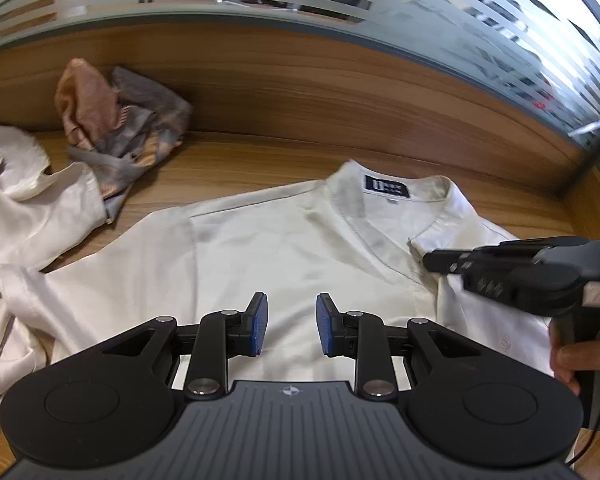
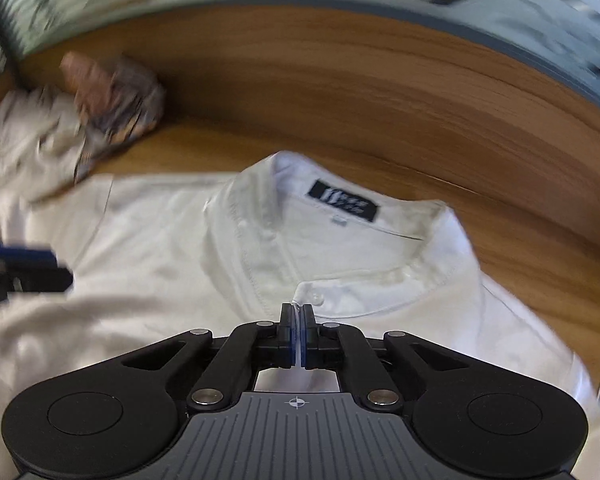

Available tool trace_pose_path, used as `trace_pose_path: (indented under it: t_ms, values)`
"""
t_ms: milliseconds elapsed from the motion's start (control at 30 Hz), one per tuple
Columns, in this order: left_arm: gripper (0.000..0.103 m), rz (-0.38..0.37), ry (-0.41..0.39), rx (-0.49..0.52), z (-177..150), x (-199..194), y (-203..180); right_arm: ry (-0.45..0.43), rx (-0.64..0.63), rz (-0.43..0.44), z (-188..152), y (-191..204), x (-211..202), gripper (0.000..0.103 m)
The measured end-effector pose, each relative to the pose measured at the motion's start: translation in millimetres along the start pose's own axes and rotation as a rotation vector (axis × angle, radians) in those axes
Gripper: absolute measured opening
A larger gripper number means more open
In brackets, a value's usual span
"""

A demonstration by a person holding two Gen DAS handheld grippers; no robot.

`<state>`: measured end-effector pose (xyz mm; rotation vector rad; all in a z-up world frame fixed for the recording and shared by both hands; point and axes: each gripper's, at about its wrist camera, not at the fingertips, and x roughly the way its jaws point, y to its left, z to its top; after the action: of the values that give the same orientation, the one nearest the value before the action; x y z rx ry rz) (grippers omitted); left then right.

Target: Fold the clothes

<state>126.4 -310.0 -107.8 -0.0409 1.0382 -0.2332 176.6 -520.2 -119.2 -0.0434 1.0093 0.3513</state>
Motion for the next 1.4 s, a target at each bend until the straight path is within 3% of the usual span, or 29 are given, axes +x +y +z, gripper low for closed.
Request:
trace_pose_path:
  t_ms: [167, 500, 600, 833, 933, 967, 1000, 1400]
  values:
    - [0.032, -0.044, 0.010, 0.033, 3.1, 15.0, -24.8, -0.052, 0.230, 0.034, -12.3, -36.3, -22.9, 0.004]
    - [0.046, -0.114, 0.076, 0.220, 1.0, 57.0, -101.2, -0.060, 0.393, 0.029, -44.0, -73.0, -35.8, 0.004]
    - [0.053, -0.116, 0.088, 0.283, -2.3, 65.8, -120.4, -0.063, 0.420, 0.040, -50.5, -79.7, -37.1, 0.004]
    - [0.052, -0.039, 0.114, 0.329, -7.5, 86.6, -140.4, -0.079, 0.458, 0.074, -54.5, -88.7, -37.4, 0.004]
    - [0.036, -0.015, 0.103, 0.322, -6.6, 91.8, -138.5, -0.088, 0.466, 0.091, -54.7, -91.4, -39.5, 0.004]
    - [0.015, -0.018, 0.089, 0.318, -6.2, 91.4, -136.7, -0.090, 0.467, 0.097, -54.6, -92.0, -40.2, 0.004]
    - [0.002, -0.033, 0.064, 0.304, -5.1, 88.6, -133.2, -0.093, 0.469, 0.103, -54.4, -92.5, -40.8, 0.004]
    - [0.001, -0.118, -0.083, 0.047, 2.0, 38.5, -88.3, -0.107, 0.446, 0.212, -34.6, -80.5, -31.7, 0.004]
